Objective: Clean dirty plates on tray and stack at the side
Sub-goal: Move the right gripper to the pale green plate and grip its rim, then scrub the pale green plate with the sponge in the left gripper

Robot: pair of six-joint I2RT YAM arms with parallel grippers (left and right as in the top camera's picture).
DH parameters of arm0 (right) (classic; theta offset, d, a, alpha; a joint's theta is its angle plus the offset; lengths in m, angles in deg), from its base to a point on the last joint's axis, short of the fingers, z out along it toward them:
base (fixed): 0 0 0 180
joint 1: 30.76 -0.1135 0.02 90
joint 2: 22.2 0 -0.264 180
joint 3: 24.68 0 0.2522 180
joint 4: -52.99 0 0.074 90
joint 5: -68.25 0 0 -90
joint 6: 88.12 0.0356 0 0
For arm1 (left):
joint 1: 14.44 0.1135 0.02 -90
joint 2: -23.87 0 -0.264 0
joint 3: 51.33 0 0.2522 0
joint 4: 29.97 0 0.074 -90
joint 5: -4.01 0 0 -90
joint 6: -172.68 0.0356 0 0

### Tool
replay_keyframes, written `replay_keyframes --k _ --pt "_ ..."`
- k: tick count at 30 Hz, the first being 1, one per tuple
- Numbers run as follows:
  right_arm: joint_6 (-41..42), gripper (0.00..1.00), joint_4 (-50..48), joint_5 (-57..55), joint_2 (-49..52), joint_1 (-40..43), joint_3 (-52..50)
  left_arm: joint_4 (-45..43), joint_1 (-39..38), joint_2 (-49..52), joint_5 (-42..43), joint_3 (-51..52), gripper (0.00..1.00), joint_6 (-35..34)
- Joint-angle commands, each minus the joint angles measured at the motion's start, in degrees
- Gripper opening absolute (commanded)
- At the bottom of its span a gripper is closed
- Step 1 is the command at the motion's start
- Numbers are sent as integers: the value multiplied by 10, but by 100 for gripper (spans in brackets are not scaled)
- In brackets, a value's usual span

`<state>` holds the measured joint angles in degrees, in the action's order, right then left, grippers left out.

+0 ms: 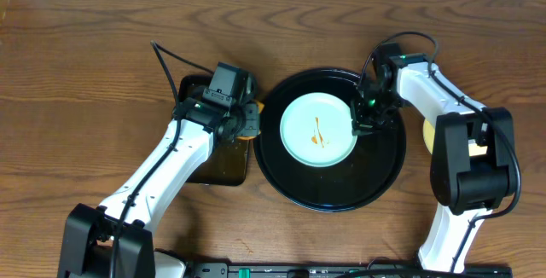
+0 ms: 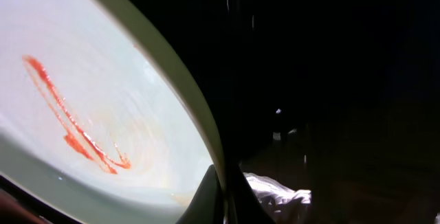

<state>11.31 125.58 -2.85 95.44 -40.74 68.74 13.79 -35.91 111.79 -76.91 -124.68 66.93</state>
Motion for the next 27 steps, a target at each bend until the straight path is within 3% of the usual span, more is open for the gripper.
replay_keyframes --k 1,11,16,19,27 --pt "-9 1 14 -26 -28 -23 6 -34 -7 -8 72 -3 7 19" --pt "0 1 16 -26 -28 -53 3 -120 -101 44 68 -3 8 -40" --pt "0 1 16 -26 -28 -54 3 -156 -139 103 72 -3 8 -158" --pt "0 1 16 -26 -28 -54 3 -169 -160 128 82 -3 8 -192" --pt "0 1 17 -26 -28 -55 3 -221 -217 163 113 -3 8 -221"
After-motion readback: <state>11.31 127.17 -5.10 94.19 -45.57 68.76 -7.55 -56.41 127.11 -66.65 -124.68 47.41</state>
